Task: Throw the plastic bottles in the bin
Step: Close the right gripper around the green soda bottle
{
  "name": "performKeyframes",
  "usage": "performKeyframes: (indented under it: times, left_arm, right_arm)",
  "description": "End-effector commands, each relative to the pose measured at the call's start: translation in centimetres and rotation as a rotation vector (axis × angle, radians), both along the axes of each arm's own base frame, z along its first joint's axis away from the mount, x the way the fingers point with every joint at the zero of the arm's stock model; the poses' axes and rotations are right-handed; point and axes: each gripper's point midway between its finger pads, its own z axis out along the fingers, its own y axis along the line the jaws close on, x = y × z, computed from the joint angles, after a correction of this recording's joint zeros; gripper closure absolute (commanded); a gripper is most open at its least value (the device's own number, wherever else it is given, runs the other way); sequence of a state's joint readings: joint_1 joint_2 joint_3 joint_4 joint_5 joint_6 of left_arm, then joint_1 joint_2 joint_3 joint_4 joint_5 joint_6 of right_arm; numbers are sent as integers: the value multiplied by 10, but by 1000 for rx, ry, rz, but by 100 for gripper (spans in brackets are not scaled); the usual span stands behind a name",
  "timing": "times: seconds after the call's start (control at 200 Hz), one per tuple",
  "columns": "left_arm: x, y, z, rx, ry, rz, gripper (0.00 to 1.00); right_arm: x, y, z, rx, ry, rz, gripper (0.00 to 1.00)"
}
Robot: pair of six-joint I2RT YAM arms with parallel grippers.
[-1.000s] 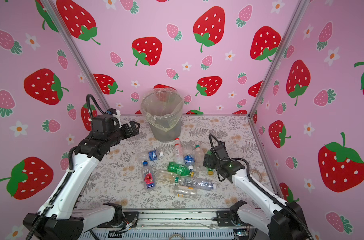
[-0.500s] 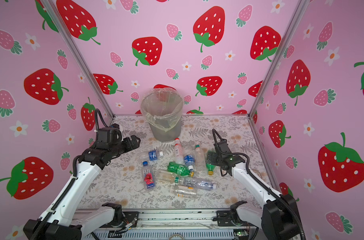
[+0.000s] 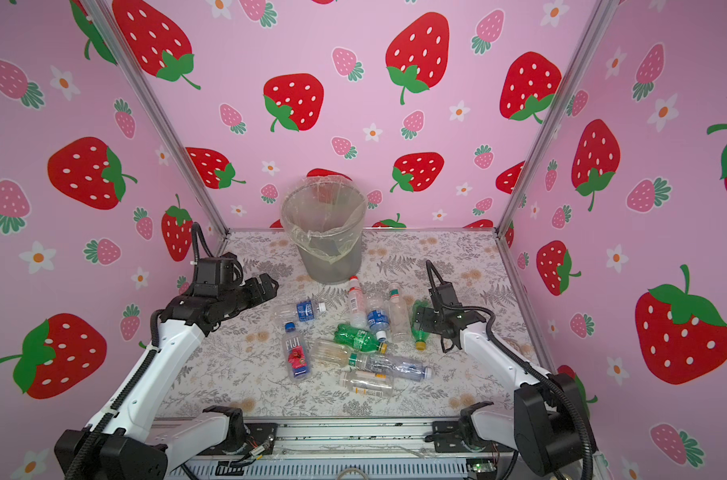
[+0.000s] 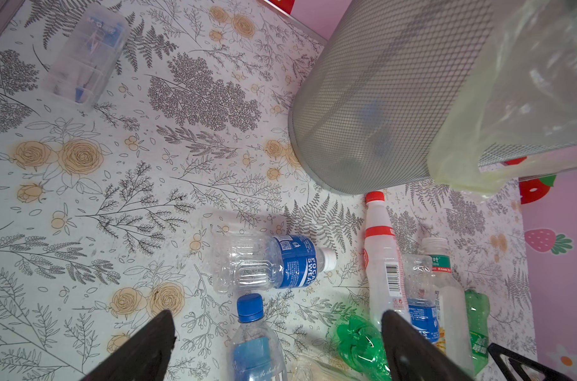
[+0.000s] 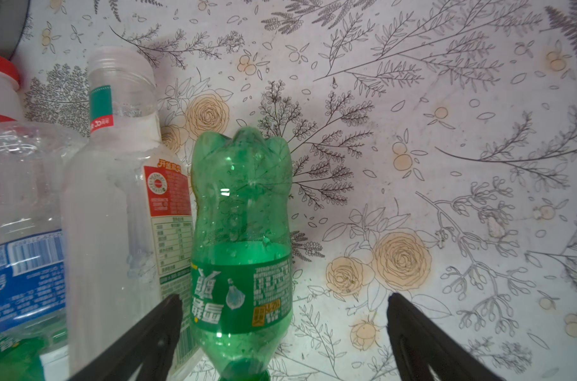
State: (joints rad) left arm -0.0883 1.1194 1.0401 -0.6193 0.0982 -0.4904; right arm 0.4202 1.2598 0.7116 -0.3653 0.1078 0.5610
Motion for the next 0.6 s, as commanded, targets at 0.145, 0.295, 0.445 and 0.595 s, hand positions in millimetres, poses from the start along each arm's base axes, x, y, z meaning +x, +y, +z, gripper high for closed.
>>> performKeyframes:
  times: [0.145,0.295,0.445,0.595]
  left_arm:
    - [-4,7,-5,-24,22,21,1]
    - [-3,12,-6,-28,20,36,1]
    - [-3,9,-6,-53,23,24,1]
    - [-4,11,-6,-60,24,30,1]
  right_arm:
    - [10,13,-13,29,19,42,7]
    - [11,18,-22,50,35,52,10]
    - [12,18,-26,45,42,52,18]
    - [11,17,-31,39,50,52,21]
